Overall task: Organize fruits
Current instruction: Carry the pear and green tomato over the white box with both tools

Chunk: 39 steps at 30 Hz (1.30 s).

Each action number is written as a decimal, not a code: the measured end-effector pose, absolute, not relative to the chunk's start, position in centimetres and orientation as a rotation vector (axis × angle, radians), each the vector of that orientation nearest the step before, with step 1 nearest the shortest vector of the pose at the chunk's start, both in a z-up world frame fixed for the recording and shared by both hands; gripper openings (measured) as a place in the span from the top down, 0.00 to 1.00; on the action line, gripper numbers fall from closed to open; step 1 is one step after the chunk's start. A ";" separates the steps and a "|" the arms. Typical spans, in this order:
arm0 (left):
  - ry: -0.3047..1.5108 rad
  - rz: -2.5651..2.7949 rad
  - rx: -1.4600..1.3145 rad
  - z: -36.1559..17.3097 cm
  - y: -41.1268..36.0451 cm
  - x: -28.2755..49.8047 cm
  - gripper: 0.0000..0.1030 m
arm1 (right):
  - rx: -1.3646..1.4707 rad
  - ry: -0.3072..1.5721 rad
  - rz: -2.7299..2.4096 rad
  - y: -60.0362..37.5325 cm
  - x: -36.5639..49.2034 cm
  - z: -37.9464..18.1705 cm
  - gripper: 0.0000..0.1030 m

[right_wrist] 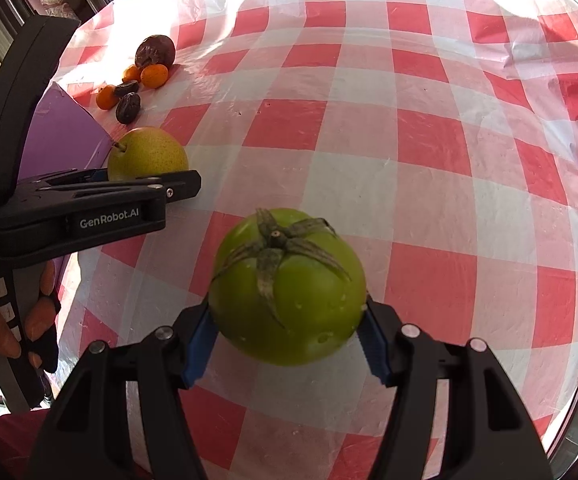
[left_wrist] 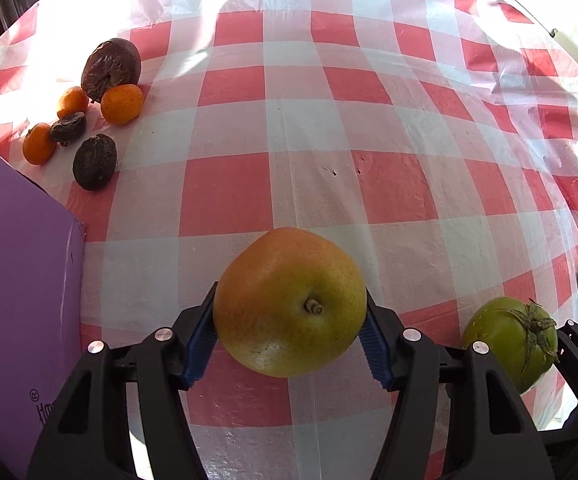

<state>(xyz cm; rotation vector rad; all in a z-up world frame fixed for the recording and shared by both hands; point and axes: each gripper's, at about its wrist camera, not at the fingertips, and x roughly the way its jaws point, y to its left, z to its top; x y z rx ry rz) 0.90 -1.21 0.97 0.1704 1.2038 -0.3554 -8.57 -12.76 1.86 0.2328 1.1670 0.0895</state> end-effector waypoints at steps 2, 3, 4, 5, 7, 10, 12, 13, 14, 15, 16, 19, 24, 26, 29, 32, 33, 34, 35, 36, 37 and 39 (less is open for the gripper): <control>1.218 -0.369 0.167 1.0 -1.2 0.4 0.42 | 0.230 1.167 0.101 -12.8 -8.6 1.9 0.40; 1.225 -0.377 0.164 1.0 -1.3 0.1 0.42 | 0.229 1.167 0.106 -12.8 -8.6 1.9 0.40; 1.231 -0.387 0.162 1.1 -1.4 -0.2 0.42 | 0.229 1.169 0.111 -12.8 -8.6 2.0 0.40; 1.236 -0.397 0.159 1.2 -1.4 -0.5 0.42 | 0.231 1.172 0.115 -12.9 -8.6 2.0 0.40; 1.241 -0.423 0.152 1.5 -1.5 -1.0 0.42 | 0.242 1.177 0.121 -13.1 -8.6 2.1 0.40; 1.229 -0.446 0.132 2.4 -1.5 -1.1 0.42 | 0.258 1.172 0.128 -13.5 -8.6 2.5 0.40; 1.216 -0.451 0.104 3.4 -1.1 -0.8 0.42 | 0.271 1.165 0.131 -13.6 -8.5 3.1 0.40; 1.206 -0.452 0.086 4.0 -0.9 -0.6 0.42 | 0.277 1.159 0.133 -13.7 -8.4 3.4 0.40; 1.195 -0.454 0.067 4.7 -0.6 -0.5 0.42 | 0.281 1.151 0.136 -13.7 -8.3 3.8 0.40; 1.182 -0.455 0.053 5.4 -0.3 -0.3 0.42 | 0.282 1.142 0.140 -13.7 -8.1 4.3 0.40; 1.167 -0.458 0.041 6.2 0.0 -0.2 0.42 | 0.285 1.132 0.143 -13.6 -8.0 4.8 0.40; 1.115 -0.468 0.004 8.7 1.0 0.2 0.42 | 0.289 1.092 0.166 -13.0 -7.3 6.7 0.40; 1.020 -0.470 -0.053 13.2 4.1 0.5 0.42 | 0.278 1.014 0.232 -10.6 -5.7 10.6 0.40; 0.985 -0.461 -0.084 15.0 5.9 0.7 0.42 | 0.267 0.979 0.261 -9.1 -4.9 12.4 0.40; 0.938 -0.437 -0.112 17.4 8.9 0.7 0.42 | 0.239 0.927 0.317 -6.3 -3.5 15.2 0.40; 0.908 -0.399 -0.122 19.1 12.5 0.6 0.42 | 0.200 0.882 0.387 -2.7 -2.2 17.5 0.40; 0.905 -0.384 -0.122 19.4 13.7 0.6 0.42 | 0.186 0.871 0.413 -1.4 -1.8 18.1 0.40; 0.903 -0.367 -0.121 19.5 15.0 0.5 0.42 | 0.169 0.862 0.440 0.0 -1.6 18.7 0.40; 0.906 -0.353 -0.115 19.5 16.2 0.5 0.42 | 0.151 0.855 0.467 1.4 -1.3 19.2 0.40; 0.914 -0.337 -0.106 19.3 17.2 0.4 0.42 | 0.135 0.851 0.492 2.8 -1.0 19.6 0.40; 0.924 -0.319 -0.102 19.0 18.4 0.4 0.42 | 0.117 0.849 0.515 4.3 -0.8 19.9 0.40; 0.950 -0.284 -0.139 18.3 20.9 0.3 0.42 | 0.049 0.855 0.552 7.3 -0.4 20.0 0.40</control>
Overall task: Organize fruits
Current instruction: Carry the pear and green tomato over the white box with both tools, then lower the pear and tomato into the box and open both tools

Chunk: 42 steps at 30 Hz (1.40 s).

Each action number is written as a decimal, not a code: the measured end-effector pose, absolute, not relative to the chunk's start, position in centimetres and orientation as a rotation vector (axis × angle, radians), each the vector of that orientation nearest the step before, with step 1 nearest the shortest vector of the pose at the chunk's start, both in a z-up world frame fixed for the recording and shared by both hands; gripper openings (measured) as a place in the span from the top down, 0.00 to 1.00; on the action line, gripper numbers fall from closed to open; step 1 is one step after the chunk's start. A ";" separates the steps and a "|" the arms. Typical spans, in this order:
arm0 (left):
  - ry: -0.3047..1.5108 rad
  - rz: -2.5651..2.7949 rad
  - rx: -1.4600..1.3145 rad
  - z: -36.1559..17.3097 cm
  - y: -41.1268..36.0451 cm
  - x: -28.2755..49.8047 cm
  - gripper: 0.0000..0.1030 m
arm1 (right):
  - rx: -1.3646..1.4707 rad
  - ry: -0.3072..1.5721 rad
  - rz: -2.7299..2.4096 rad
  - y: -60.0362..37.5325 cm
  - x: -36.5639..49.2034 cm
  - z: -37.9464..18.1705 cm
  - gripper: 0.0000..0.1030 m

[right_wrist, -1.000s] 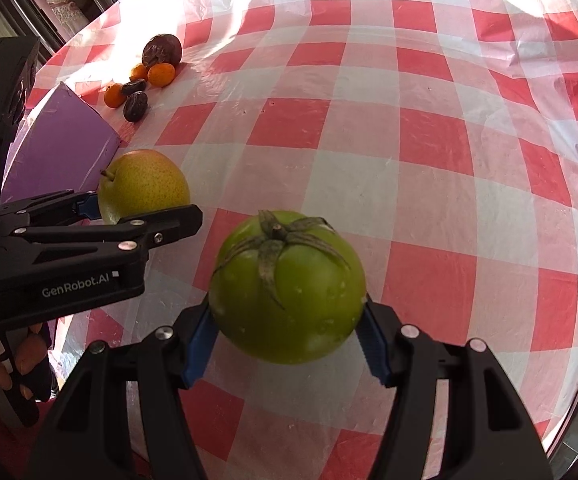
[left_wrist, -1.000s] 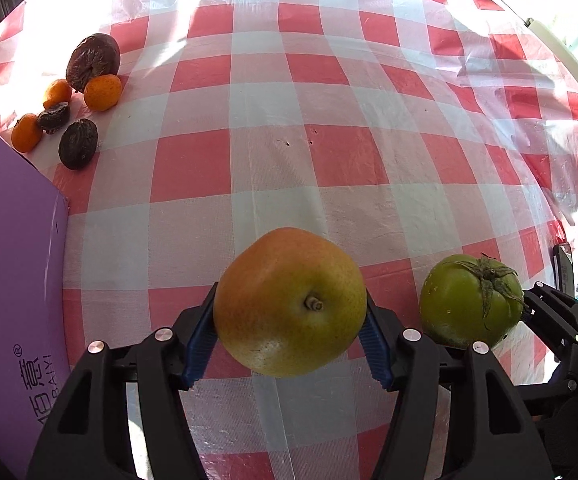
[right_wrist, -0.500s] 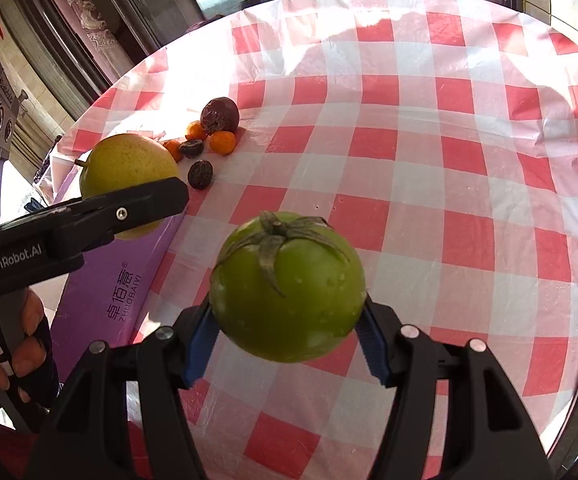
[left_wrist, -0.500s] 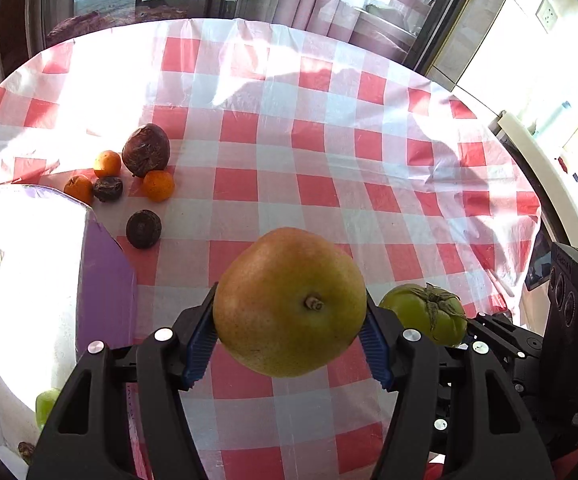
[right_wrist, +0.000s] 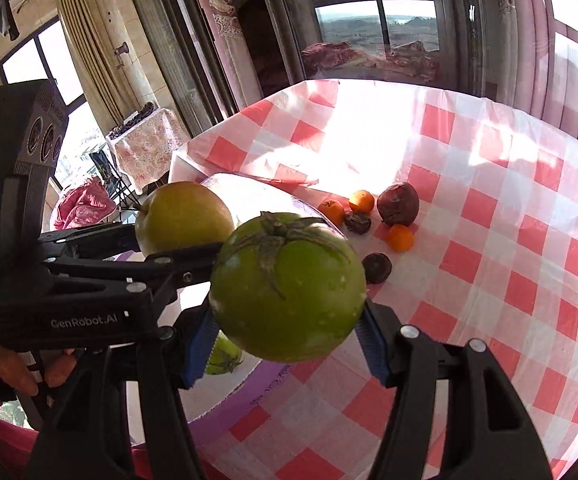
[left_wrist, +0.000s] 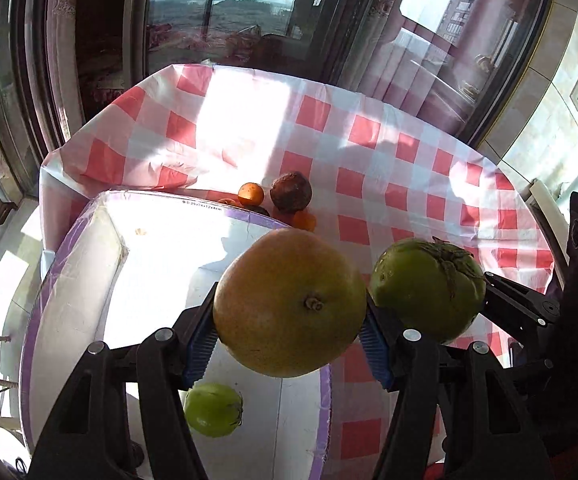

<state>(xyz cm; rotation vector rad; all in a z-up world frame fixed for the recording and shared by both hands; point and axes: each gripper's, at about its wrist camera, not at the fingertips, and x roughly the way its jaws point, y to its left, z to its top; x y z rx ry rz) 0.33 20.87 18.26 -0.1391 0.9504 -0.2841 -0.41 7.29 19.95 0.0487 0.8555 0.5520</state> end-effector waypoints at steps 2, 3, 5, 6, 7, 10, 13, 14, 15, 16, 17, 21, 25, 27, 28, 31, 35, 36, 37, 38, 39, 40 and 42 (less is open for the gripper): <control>0.972 -0.239 -0.158 17.4 23.3 0.2 0.42 | 0.003 0.874 0.587 9.9 -0.2 19.6 0.40; 0.976 -0.224 -0.176 17.1 24.3 0.1 0.42 | -0.012 0.881 0.606 10.9 -0.2 19.4 0.40; 0.990 -0.205 -0.207 16.4 26.0 -0.2 0.42 | -0.067 0.895 0.626 13.2 -0.1 18.8 0.40; 0.997 -0.197 -0.213 16.0 26.6 -0.3 0.42 | -0.087 0.912 0.634 14.2 0.0 18.4 0.40; 1.005 -0.191 -0.218 15.6 27.1 -0.5 0.42 | -0.104 0.929 0.638 14.9 0.2 18.1 0.40; 1.049 -0.180 -0.233 13.8 28.3 -0.4 0.42 | -0.184 0.991 0.639 17.2 0.6 16.2 0.40; 1.086 -0.158 -0.279 12.2 29.9 -0.3 0.42 | -0.265 1.067 0.638 18.6 0.8 14.1 0.40; 1.099 -0.148 -0.281 11.7 30.3 -0.2 0.42 | -0.299 1.089 0.634 19.1 0.8 13.4 0.40; 1.111 -0.136 -0.279 11.3 30.6 -0.1 0.42 | -0.332 1.110 0.629 19.3 0.9 12.7 0.40; 1.123 -0.125 -0.280 10.9 31.0 -0.1 0.42 | -0.356 1.128 0.627 19.6 0.9 12.3 0.40; 1.139 -0.116 -0.279 10.4 31.3 0.0 0.42 | -0.375 1.145 0.626 19.8 1.0 11.8 0.40; 1.232 -0.093 -0.235 8.5 31.8 0.5 0.42 | -0.421 1.200 0.607 20.1 1.8 10.6 0.40; 1.311 -0.070 -0.192 6.8 31.9 0.8 0.42 | -0.502 1.231 0.585 21.1 3.1 10.1 0.40; 1.342 -0.056 -0.190 6.2 32.0 0.9 0.42 | -0.536 1.254 0.593 21.7 4.2 9.9 0.40; 1.358 -0.050 -0.187 5.9 32.1 0.9 0.42 | -0.569 1.260 0.588 22.2 4.7 9.7 0.40; 1.426 -0.042 -0.135 4.7 31.7 0.9 0.42 | -0.744 1.262 0.587 24.4 5.8 8.8 0.40; 1.504 -0.033 -0.110 3.0 31.3 0.4 0.42 | -0.897 1.320 0.621 27.5 6.8 6.3 0.40; 1.511 -0.028 -0.114 2.8 31.4 0.4 0.42 | -0.913 1.341 0.626 28.0 6.9 5.7 0.40; 1.517 -0.021 -0.117 2.7 31.5 0.3 0.42 | -0.914 1.369 0.628 28.4 7.2 5.1 0.40; 1.523 -0.014 -0.124 2.5 31.7 0.2 0.42 | -0.916 1.391 0.629 28.7 7.3 4.6 0.40; 1.529 -0.006 -0.131 2.4 31.8 0.2 0.42 | -0.913 1.411 0.632 28.8 7.3 4.1 0.40; 1.536 0.002 -0.133 2.2 32.0 0.0 0.42 | -0.907 1.426 0.637 28.9 7.3 3.7 0.40; 1.551 0.014 -0.131 1.9 32.2 -0.1 0.42 | -0.904 1.417 0.633 28.9 7.2 3.7 0.40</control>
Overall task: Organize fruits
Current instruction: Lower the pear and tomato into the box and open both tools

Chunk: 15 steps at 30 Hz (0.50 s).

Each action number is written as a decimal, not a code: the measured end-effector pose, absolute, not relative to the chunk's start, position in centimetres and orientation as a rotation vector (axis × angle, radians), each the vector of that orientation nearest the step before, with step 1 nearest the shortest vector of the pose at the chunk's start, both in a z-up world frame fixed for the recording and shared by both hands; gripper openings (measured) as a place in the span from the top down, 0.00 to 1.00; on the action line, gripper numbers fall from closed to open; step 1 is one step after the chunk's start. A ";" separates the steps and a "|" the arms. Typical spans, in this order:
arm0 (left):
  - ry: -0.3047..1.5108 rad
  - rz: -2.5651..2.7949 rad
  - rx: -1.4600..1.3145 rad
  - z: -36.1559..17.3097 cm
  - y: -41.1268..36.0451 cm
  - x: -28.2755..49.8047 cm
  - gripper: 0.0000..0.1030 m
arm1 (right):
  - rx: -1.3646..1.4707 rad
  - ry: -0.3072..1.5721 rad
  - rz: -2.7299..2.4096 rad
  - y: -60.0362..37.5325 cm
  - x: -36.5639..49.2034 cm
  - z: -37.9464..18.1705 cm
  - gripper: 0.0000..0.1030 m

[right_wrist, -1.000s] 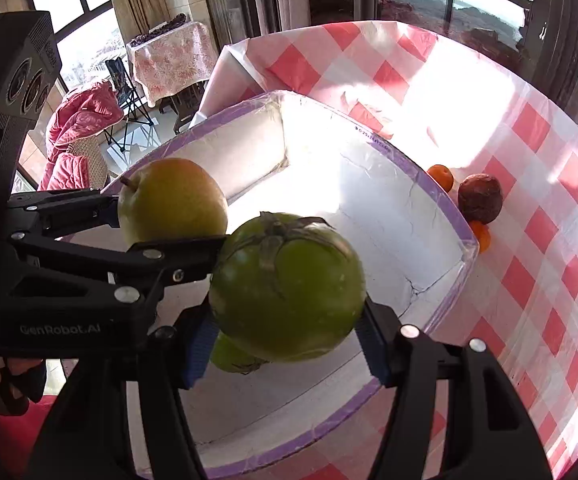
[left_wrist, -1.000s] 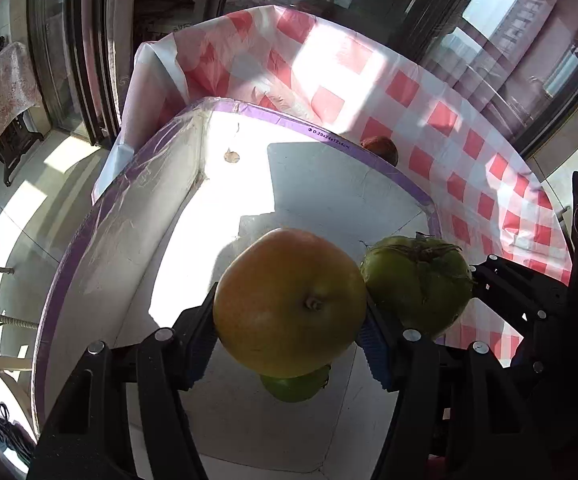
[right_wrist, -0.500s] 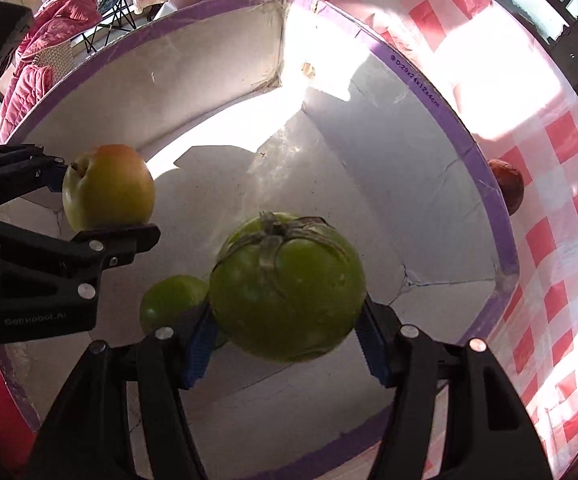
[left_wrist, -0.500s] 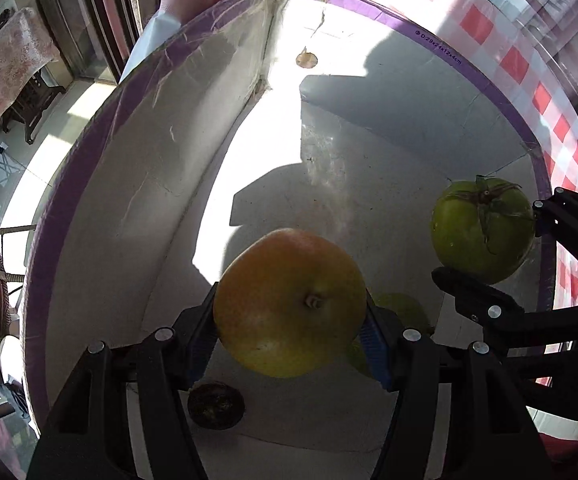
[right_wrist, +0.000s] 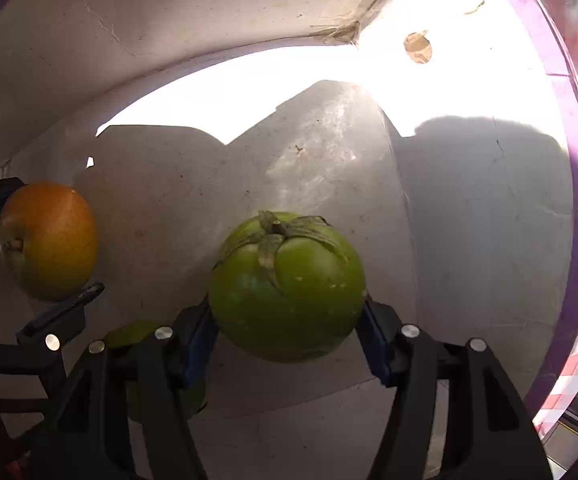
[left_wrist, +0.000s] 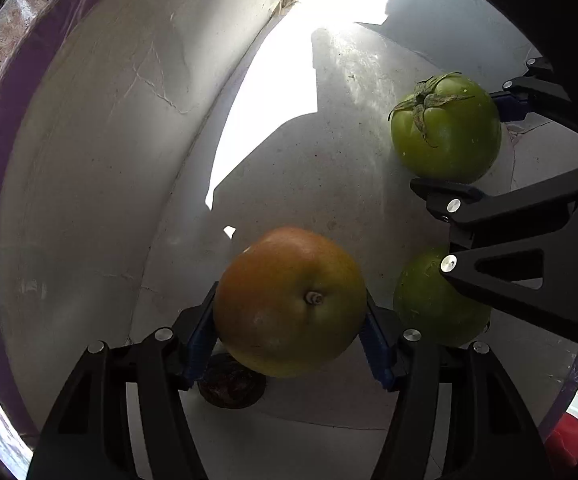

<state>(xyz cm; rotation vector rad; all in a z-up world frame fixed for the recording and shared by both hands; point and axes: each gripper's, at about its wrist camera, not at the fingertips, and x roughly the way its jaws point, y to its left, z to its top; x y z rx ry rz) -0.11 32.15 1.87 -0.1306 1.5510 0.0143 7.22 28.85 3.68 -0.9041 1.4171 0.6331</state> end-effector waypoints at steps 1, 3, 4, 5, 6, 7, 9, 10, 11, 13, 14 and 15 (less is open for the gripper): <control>1.559 0.018 -0.134 1.7 32.2 -0.2 0.42 | -0.903 1.421 0.634 28.9 7.3 3.7 0.40; 1.580 0.021 -0.129 1.3 32.2 -0.3 0.42 | -0.897 1.431 0.637 28.9 7.4 3.7 0.39; 1.581 0.020 -0.118 1.3 32.1 -0.4 0.42 | -0.887 1.448 0.643 28.9 7.4 3.6 0.37; 1.583 0.022 -0.112 1.3 32.1 -0.4 0.41 | -0.867 1.475 0.651 28.8 7.6 3.4 0.29; 1.587 0.027 -0.109 1.2 31.9 -0.5 0.37 | -0.843 1.495 0.655 28.7 7.7 3.3 0.25; 1.589 0.032 -0.105 1.2 31.8 -0.5 0.26 | -0.825 1.493 0.650 28.6 7.7 3.4 0.21; 1.590 0.053 -0.107 1.4 31.8 -0.1 0.12 | -0.798 1.454 0.633 28.3 7.7 4.2 0.21; 1.590 0.061 -0.115 1.4 31.9 -0.2 0.12 | -0.778 1.432 0.631 28.2 7.8 4.9 0.17; 1.590 0.067 -0.118 1.4 32.0 -0.3 0.12 | -0.758 1.401 0.623 28.1 7.9 5.8 0.16; 1.576 0.067 -0.126 1.6 32.2 -0.7 0.12 | -0.715 1.316 0.603 27.5 7.9 8.1 0.16; 1.557 0.067 -0.135 2.0 32.2 -0.8 0.12 | -0.681 1.281 0.612 27.1 7.9 9.4 0.16; 1.528 0.070 -0.146 2.5 32.3 -1.0 0.12 | -0.636 1.252 0.630 26.6 7.9 10.8 0.16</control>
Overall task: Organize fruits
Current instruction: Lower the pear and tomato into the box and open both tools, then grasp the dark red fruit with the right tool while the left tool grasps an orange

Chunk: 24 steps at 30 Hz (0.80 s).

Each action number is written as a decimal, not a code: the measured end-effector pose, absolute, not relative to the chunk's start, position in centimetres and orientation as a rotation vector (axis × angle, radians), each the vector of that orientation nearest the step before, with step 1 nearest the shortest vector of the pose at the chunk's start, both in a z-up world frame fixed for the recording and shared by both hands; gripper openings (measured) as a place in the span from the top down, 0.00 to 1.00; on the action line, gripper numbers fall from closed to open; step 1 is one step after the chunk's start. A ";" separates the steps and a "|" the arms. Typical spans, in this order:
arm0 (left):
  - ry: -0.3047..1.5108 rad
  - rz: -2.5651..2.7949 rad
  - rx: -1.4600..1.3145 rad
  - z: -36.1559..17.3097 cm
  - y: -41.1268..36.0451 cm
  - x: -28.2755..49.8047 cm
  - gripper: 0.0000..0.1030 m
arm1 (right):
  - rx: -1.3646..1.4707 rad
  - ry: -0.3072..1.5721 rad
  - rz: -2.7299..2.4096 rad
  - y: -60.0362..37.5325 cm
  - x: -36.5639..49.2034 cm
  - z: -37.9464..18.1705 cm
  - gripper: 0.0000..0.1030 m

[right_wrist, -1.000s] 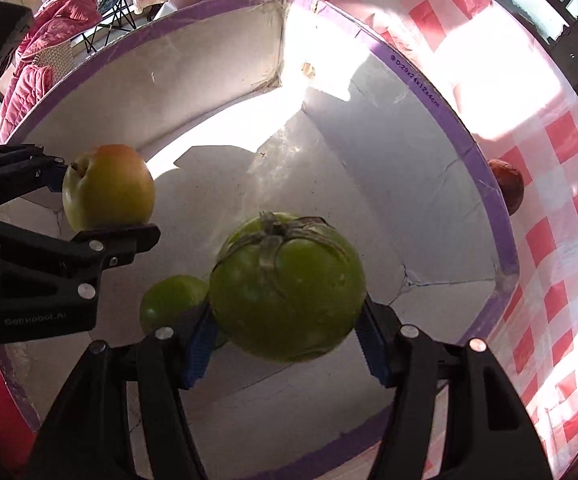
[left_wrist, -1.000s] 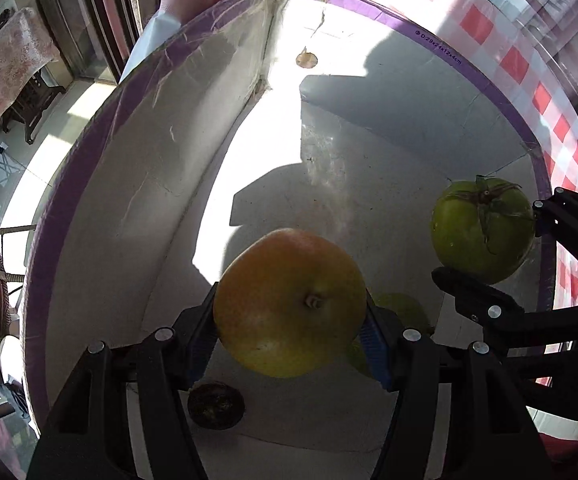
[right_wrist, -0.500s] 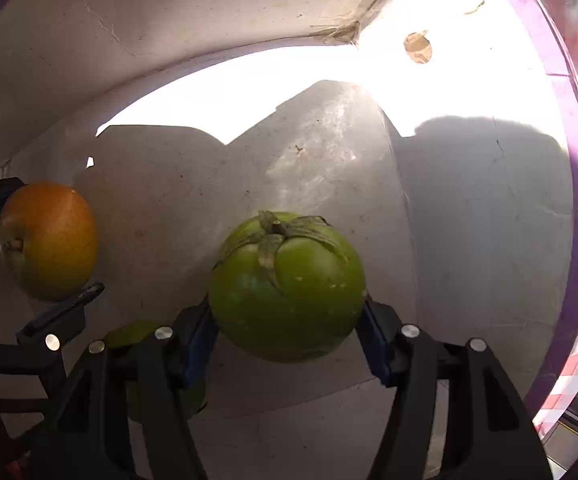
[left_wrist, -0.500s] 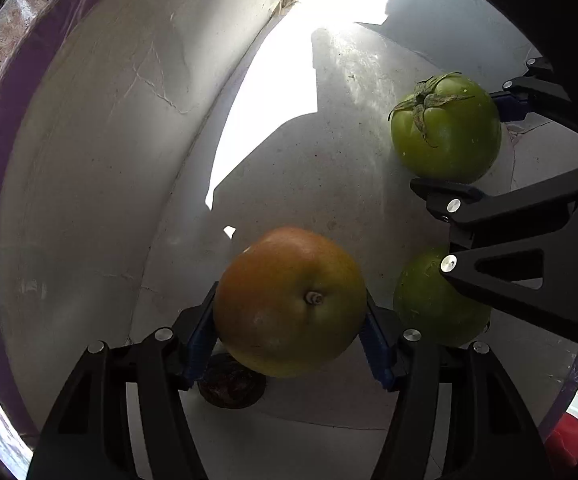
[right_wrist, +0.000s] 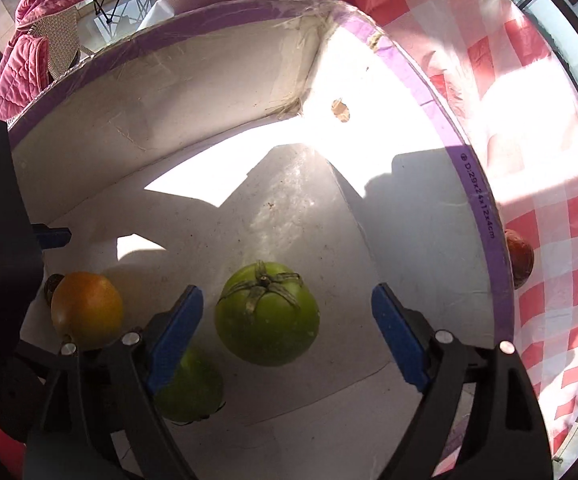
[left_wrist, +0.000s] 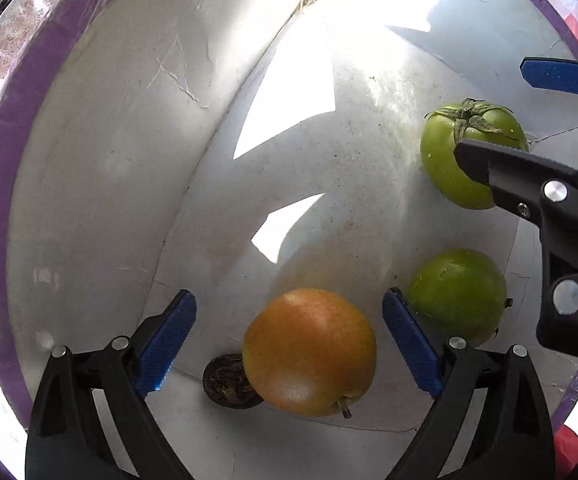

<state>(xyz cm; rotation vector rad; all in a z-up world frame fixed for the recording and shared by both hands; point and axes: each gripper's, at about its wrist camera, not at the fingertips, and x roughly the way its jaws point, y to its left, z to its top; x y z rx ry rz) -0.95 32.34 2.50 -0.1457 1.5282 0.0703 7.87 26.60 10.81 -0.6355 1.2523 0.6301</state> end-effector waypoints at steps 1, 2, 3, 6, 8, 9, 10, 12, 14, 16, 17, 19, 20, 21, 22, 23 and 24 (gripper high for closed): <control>1.490 0.075 -0.154 3.3 32.6 -0.9 0.12 | -0.577 1.215 0.652 25.9 7.8 12.4 0.16; 1.448 0.079 -0.164 4.2 33.1 -0.8 0.12 | -0.519 1.173 0.672 25.0 7.7 14.0 0.16; 1.408 0.086 -0.177 5.0 33.2 -1.0 0.12 | -0.460 1.125 0.687 24.0 7.6 15.6 0.16; 1.301 0.117 -0.221 7.2 33.3 -1.4 0.12 | -0.242 0.953 0.697 19.3 7.1 20.3 0.14; 1.230 0.133 -0.255 8.6 33.1 -1.5 0.12 | -0.098 0.860 0.652 15.5 7.1 22.4 0.07; 1.199 0.149 -0.262 9.3 32.6 -0.9 0.12 | -0.037 0.833 0.619 13.6 7.7 22.8 0.07; 1.173 0.162 -0.272 10.1 32.2 -0.6 0.12 | 0.015 0.828 0.575 11.9 9.2 22.8 0.07; 1.121 0.175 -0.290 11.7 31.3 0.1 0.11 | 0.112 0.892 0.463 7.9 12.2 21.1 0.07; 1.058 0.189 -0.290 13.2 30.2 0.6 0.11 | 0.218 0.973 0.346 4.0 14.7 18.6 0.07; 0.994 0.179 -0.299 14.7 28.9 1.0 0.11 | 0.332 1.022 0.277 0.9 16.7 15.6 0.08; 0.965 0.160 -0.304 16.2 27.8 2.0 0.11 | 0.368 1.040 0.254 0.1 17.5 14.2 0.10; 0.923 0.105 -0.330 17.1 25.6 2.7 0.11 | 0.416 1.071 0.235 -0.1 19.2 11.5 0.15; 0.907 0.079 -0.344 17.5 24.8 2.6 0.11 | 0.433 1.083 0.248 0.0 20.2 10.7 0.15; 0.895 0.062 -0.358 17.4 23.8 3.3 0.11 | 0.437 1.095 0.269 0.3 21.3 9.8 0.15; 0.889 0.061 -0.371 17.6 23.1 3.3 0.11 | 0.426 1.104 0.279 0.7 22.3 9.2 0.15; 0.886 0.068 -0.380 17.5 22.4 3.5 0.11 | 0.405 1.109 0.280 1.3 23.1 8.5 0.15; 0.880 0.080 -0.380 17.4 21.8 3.6 0.11 | 0.388 1.120 0.279 1.7 23.9 7.9 0.16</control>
